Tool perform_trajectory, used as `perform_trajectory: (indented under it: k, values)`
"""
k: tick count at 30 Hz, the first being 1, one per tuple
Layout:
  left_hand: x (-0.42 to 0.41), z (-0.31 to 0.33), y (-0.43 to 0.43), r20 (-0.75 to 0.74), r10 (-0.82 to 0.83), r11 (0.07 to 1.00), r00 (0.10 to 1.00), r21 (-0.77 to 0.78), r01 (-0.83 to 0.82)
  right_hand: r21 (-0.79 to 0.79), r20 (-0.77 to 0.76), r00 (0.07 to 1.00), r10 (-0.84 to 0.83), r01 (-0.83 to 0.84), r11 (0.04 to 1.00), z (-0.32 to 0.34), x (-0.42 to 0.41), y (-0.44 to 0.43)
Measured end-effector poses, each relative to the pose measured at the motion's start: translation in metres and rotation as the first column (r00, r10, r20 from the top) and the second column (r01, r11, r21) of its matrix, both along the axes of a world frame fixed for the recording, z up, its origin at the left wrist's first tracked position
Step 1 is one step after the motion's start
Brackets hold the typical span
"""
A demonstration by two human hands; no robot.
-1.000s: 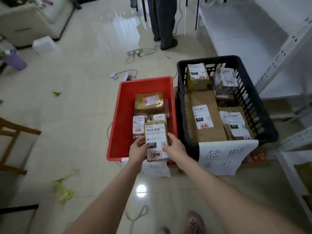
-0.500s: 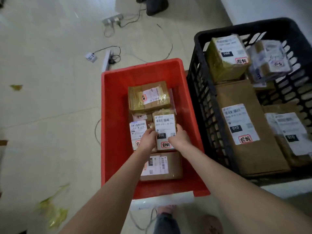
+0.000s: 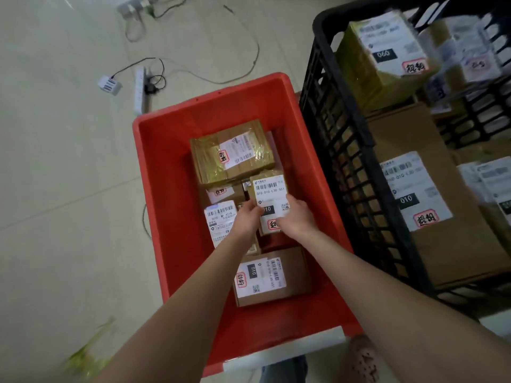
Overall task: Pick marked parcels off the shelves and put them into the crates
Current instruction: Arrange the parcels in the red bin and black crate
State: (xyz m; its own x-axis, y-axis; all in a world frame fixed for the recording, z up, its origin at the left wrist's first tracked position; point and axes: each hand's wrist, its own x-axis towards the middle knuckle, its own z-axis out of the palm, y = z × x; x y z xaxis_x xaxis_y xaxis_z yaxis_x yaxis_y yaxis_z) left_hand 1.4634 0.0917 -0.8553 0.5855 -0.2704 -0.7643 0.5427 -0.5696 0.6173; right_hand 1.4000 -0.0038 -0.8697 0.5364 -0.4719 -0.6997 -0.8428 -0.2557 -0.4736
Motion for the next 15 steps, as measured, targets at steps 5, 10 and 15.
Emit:
perform_trajectory:
  k: [5,10,15]
  values:
    - [-0.005,0.021,0.006,0.290,-0.518,0.826,0.805,0.415,0.382,-0.139,-0.016,0.989,0.146,-0.147,0.979,0.034,-0.021,0.004]
    - [-0.019,0.057,0.006,0.326,-0.773,0.615,0.544,0.595,0.518,-0.197,0.004,0.967,0.253,-0.248,0.949,0.085,-0.047,0.008]
    - [-0.036,0.121,-0.019,0.469,-0.799,0.601,0.375,0.640,0.479,-0.349,0.137,0.954,0.265,-0.204,0.915,0.153,-0.079,-0.007]
